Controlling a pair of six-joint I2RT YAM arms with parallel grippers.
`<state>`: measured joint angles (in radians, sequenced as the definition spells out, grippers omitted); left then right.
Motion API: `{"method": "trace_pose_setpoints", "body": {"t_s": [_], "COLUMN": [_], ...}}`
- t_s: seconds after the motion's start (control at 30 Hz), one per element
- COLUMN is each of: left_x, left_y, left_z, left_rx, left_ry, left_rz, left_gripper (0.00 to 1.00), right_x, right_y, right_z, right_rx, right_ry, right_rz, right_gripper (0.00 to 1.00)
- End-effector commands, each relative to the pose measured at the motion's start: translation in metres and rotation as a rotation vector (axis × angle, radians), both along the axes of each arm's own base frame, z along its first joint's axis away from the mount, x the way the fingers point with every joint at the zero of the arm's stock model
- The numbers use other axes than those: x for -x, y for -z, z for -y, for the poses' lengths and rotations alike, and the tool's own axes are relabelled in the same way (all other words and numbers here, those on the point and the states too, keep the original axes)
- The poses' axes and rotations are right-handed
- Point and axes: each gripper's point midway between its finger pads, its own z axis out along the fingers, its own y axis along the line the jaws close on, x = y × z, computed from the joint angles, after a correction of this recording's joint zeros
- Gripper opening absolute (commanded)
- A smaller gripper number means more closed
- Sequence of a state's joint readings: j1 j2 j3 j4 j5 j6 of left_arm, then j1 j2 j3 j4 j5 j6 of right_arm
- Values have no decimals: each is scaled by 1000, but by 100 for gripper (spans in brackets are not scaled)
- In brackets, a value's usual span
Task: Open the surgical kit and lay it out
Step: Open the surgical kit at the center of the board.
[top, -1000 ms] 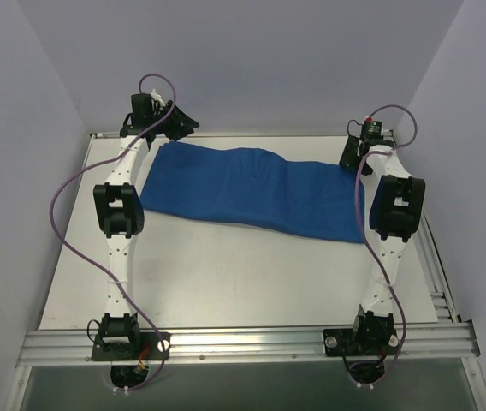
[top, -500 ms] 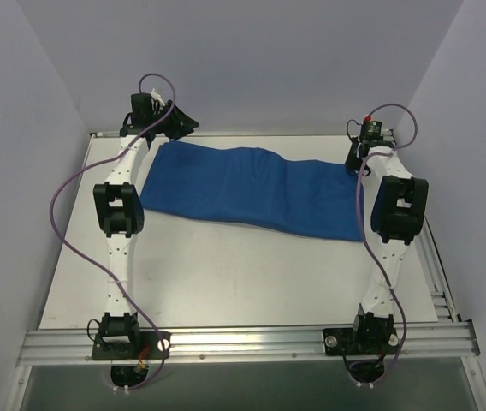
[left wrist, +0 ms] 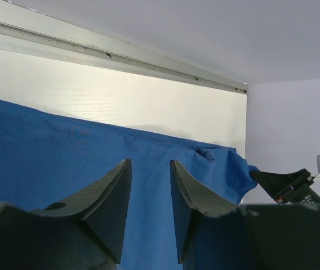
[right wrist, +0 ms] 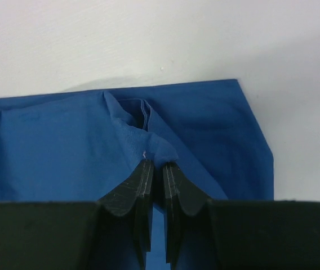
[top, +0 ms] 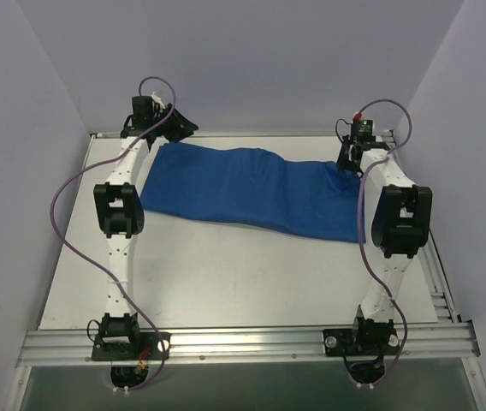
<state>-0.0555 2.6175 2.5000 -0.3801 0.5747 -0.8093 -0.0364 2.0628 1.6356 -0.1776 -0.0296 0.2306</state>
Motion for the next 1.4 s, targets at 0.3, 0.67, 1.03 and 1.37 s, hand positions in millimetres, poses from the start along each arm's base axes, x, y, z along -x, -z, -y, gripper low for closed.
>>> {"method": "trace_pose_setpoints", "body": {"t_s": [0.3, 0.67, 1.03, 1.37], "left_x": [-3, -3, -3, -6], "left_y": [-4, 1, 10, 15], "left_z": [2, 3, -5, -7], "left_rx": [6, 5, -6, 3], "left_ry": [-14, -13, -19, -23], "left_rz": [16, 7, -8, -12], "left_gripper": [42, 41, 41, 41], "right_x": [66, 130, 133, 102], "right_y": [-20, 45, 40, 31], "right_z": [-86, -84, -73, -22], "right_rx": [14, 102, 65, 41], "right_ry": [-161, -86, -34, 106], "right_rz": [-41, -158, -135, -99], "right_gripper": [0, 0, 0, 0]}}
